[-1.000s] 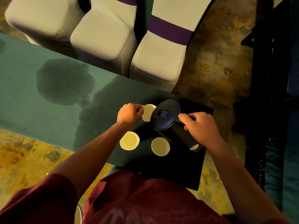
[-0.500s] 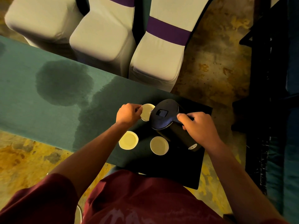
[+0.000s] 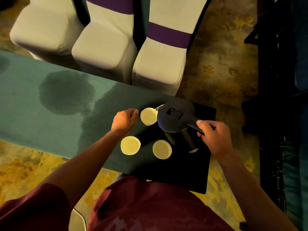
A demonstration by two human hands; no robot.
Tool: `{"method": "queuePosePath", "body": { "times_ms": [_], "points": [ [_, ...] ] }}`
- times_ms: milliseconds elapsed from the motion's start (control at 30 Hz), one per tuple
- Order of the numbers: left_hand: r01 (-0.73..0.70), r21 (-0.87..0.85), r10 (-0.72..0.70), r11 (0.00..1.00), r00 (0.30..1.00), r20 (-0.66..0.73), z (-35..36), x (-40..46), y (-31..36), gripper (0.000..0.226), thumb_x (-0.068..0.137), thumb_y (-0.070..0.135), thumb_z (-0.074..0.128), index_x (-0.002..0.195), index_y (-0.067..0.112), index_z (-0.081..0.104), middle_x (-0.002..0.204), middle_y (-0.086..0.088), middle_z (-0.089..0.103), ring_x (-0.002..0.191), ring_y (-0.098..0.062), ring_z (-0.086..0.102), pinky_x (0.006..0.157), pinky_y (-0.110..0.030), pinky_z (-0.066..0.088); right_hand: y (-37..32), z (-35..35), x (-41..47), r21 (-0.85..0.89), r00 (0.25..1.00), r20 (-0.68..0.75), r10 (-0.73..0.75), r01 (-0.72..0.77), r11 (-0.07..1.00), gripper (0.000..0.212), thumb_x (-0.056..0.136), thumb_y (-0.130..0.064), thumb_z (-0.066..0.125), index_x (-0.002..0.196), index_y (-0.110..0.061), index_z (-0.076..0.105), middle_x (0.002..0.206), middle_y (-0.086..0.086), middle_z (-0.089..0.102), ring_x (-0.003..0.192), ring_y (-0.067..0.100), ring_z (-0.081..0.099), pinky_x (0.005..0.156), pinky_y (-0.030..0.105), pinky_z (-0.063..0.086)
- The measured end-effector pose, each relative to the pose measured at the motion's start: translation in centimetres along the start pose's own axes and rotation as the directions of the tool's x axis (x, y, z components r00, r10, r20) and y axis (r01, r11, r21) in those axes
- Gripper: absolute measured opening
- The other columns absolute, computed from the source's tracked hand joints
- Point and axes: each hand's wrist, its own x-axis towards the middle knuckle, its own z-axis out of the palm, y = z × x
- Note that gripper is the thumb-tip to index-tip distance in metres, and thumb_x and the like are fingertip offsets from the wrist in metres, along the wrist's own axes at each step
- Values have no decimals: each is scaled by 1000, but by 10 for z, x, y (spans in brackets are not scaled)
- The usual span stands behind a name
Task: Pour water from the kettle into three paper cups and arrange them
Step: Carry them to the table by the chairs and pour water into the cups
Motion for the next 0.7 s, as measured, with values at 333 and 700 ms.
{"method": "queuePosePath", "body": {
  "times_ms": [333,700],
  "points": [
    [182,200,-218,963,960,177,-33,-39,-15,38,99,43,49,129,23,61,129,-7,64,111,-29,63,92,-38,50,0,-45,-31,320,996,-36,80,-64,945,37,70,-49,65,66,-13,70,55,0,58,60,20,55,61,33,42],
    [281,67,-289,957,937,198,-15,-108,-16,30,99,35,47,122,23,63,63,-5,72,54,-19,70,63,-30,58,7,-81,-102,379,998,66,1,-26,925,43,84,-40,57,62,-2,60,41,-8,46,35,5,39,39,18,28]
  ]
}}
